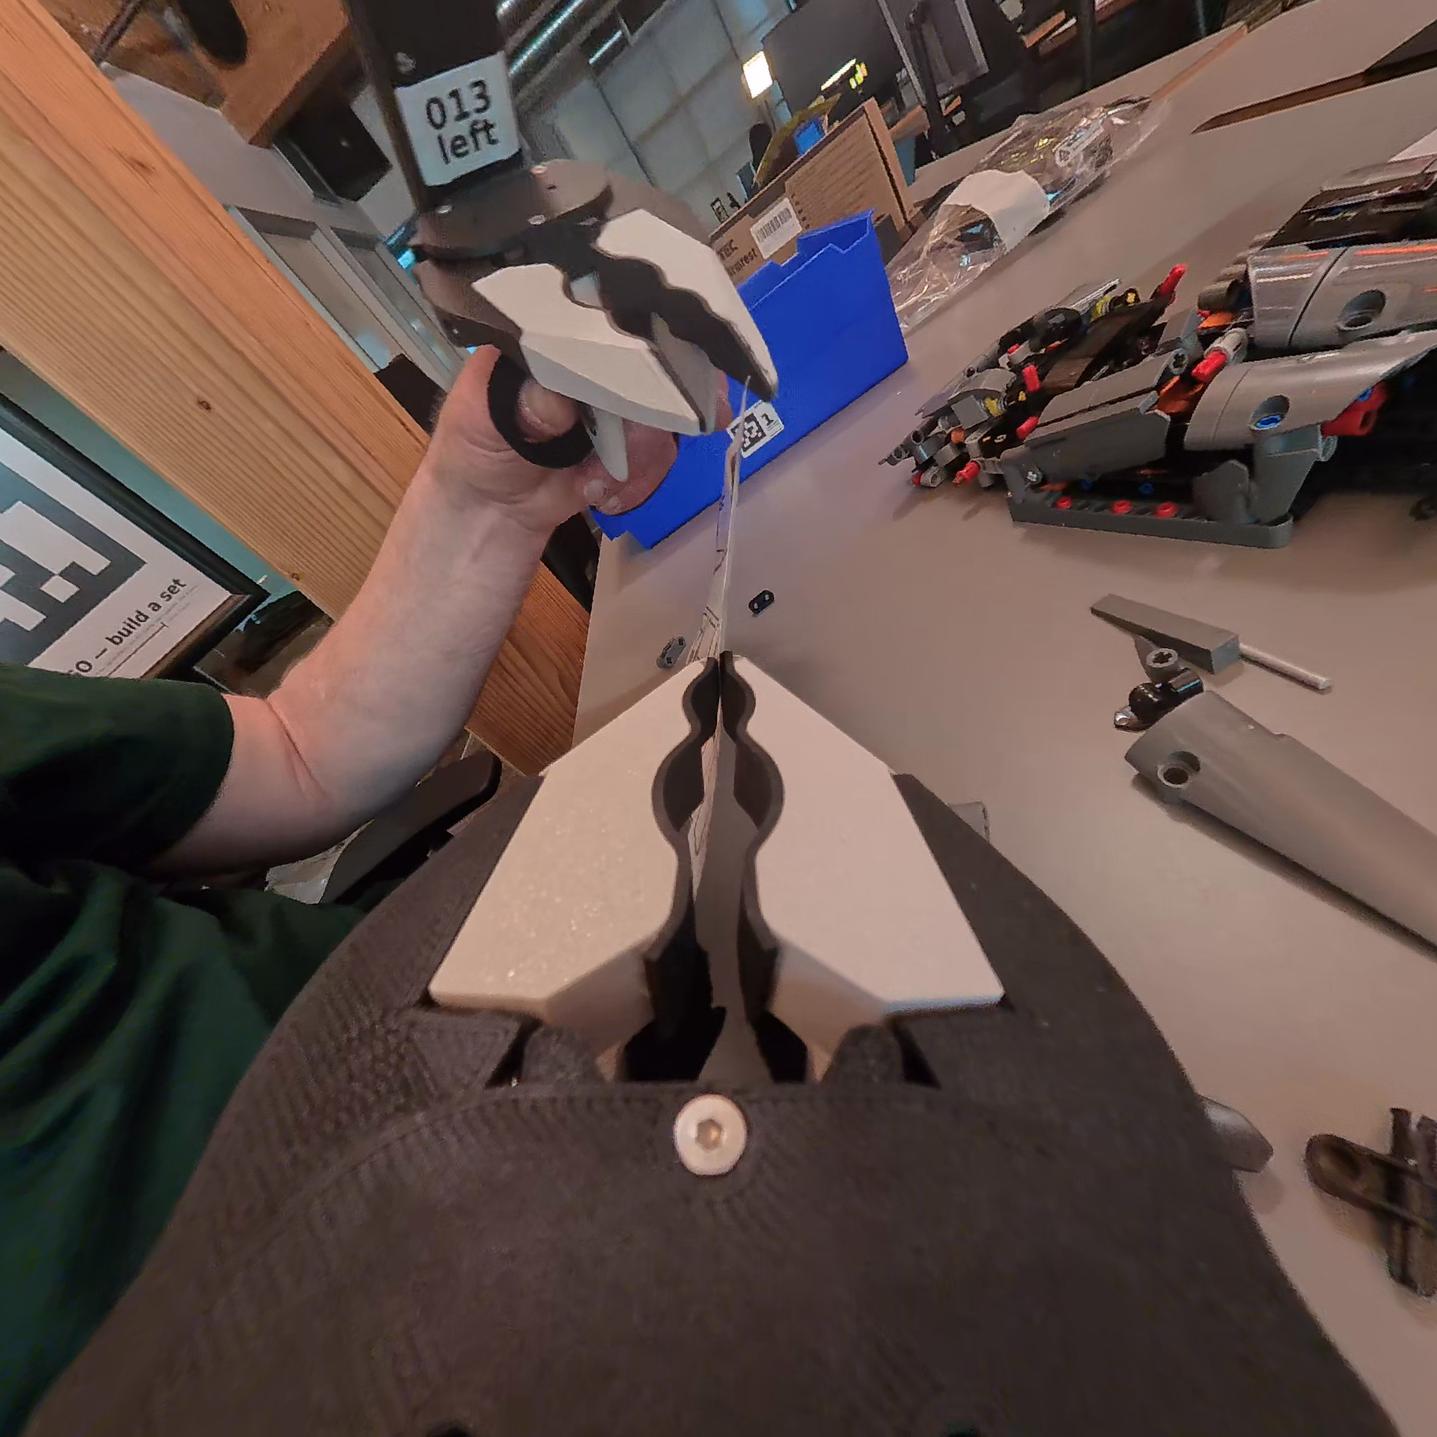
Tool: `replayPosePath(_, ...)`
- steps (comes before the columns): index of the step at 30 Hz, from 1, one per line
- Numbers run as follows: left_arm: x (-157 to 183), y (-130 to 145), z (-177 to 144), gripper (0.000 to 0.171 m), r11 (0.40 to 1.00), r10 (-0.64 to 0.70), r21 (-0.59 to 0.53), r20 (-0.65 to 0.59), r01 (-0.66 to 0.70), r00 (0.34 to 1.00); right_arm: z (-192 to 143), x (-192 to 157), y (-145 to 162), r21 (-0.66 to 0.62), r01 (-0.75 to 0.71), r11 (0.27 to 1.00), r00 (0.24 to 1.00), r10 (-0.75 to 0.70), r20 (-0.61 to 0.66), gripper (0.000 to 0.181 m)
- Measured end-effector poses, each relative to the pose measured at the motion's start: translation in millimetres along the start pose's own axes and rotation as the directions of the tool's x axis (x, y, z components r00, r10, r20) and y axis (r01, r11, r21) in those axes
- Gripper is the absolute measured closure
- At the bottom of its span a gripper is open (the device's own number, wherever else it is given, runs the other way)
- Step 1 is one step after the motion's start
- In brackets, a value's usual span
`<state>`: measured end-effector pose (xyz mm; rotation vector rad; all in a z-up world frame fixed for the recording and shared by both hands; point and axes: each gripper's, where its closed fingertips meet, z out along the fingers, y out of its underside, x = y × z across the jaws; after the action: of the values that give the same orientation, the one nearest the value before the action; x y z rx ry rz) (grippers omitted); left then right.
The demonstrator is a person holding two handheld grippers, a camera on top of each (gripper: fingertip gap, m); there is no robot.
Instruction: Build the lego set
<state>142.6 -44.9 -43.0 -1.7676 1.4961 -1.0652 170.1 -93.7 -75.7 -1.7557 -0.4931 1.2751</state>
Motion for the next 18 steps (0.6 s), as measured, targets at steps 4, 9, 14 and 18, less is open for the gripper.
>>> replayPosePath(4, 6.8, -6.9, -10.8, 0.15, 0.994, 0.109, 0.018, 0.119, -0.112, 0.987, -0.5, 1.2, -1.0, 0.005, -0.005, 1.0, 1.0, 0.005, -0.003, 0.181)
replayPosePath(9, 39.3, -13.2, -6.2, 0.148, 0.953, 0.298, -0.017, 0.225, -0.302, 0.928, -0.9, 2.3, -1.6, 0.009, -0.006, 1.0, 1.0, 0.006, -0.009, 0.181)
replayPosePath(14, 58.0, -2.3, 25.6, 0.151, 0.905, 0.424, -0.137, 0.225, -0.402, 0.877, -1.5, 1.5, -2.2, 0.013, -0.002, 1.0, 1.0, 0.002, -0.005, 0.181)
replayPosePath(18, 48.4, 8.0, 41.0, 0.15, 0.884, 0.46, -0.216, 0.244, -0.414, 0.854, -3.5, 0.2, -3.9, 0.027, 0.001, 1.0, 1.0, -0.001, 0.002, 0.181)
